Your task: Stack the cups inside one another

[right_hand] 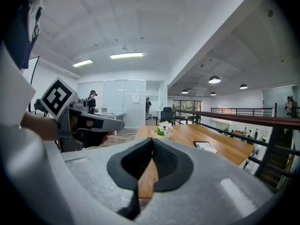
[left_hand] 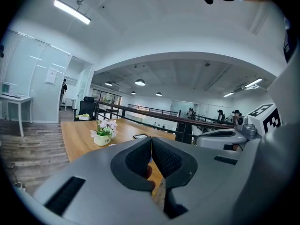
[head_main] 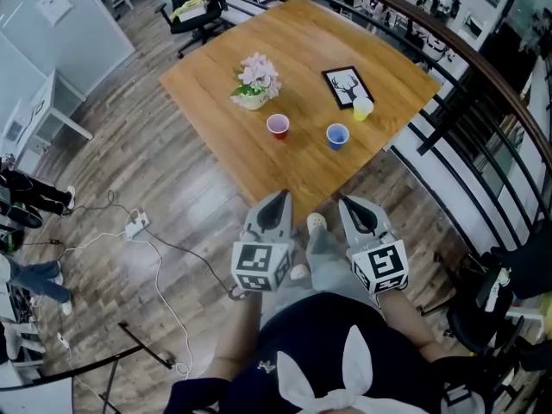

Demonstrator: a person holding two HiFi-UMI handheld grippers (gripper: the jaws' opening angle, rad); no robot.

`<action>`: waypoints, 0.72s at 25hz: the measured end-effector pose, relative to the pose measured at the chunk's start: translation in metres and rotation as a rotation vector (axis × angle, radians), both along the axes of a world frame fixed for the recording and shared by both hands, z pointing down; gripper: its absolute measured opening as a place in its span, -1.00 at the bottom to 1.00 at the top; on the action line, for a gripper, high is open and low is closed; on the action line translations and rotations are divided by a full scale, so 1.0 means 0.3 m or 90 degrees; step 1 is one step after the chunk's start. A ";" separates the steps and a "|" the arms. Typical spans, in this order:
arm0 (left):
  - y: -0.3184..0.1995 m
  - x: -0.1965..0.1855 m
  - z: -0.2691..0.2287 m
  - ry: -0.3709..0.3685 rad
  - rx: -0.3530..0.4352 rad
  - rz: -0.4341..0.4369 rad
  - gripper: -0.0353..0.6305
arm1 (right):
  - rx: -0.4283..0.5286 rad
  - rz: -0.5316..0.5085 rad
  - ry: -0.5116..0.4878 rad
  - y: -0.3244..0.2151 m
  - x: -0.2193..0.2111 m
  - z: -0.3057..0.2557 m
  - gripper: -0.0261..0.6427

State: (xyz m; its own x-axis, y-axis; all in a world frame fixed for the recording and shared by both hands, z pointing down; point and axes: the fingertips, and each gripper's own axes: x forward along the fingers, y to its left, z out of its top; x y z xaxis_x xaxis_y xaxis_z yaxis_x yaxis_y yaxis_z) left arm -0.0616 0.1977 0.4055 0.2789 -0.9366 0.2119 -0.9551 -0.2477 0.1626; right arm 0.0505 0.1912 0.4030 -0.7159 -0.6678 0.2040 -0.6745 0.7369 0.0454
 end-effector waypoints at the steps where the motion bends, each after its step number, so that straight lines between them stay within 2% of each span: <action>1: -0.015 -0.005 0.004 0.000 -0.001 -0.001 -0.85 | -0.001 0.000 -0.001 -0.016 -0.005 0.003 -0.92; 11: -0.195 -0.073 0.029 -0.001 -0.016 -0.015 -0.85 | -0.019 -0.025 -0.003 -0.206 -0.087 0.021 -0.90; 12: -0.216 -0.083 0.030 -0.002 -0.016 -0.016 -0.84 | -0.024 -0.027 -0.006 -0.232 -0.100 0.022 -0.77; 15: -0.273 -0.111 0.041 -0.007 -0.024 -0.016 -0.85 | -0.030 -0.041 -0.011 -0.305 -0.148 0.022 -0.65; 18: -0.332 -0.140 0.052 -0.009 -0.034 -0.013 -0.85 | -0.029 -0.056 -0.005 -0.379 -0.197 0.021 -0.45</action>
State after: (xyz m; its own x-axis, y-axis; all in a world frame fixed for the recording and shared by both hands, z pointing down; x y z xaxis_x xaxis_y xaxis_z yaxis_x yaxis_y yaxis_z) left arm -0.1036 0.0982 0.4210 0.2565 -0.9294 0.2654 -0.9622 -0.2195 0.1612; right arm -0.0086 0.0776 0.4094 -0.7729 -0.5925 0.2271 -0.6072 0.7945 0.0060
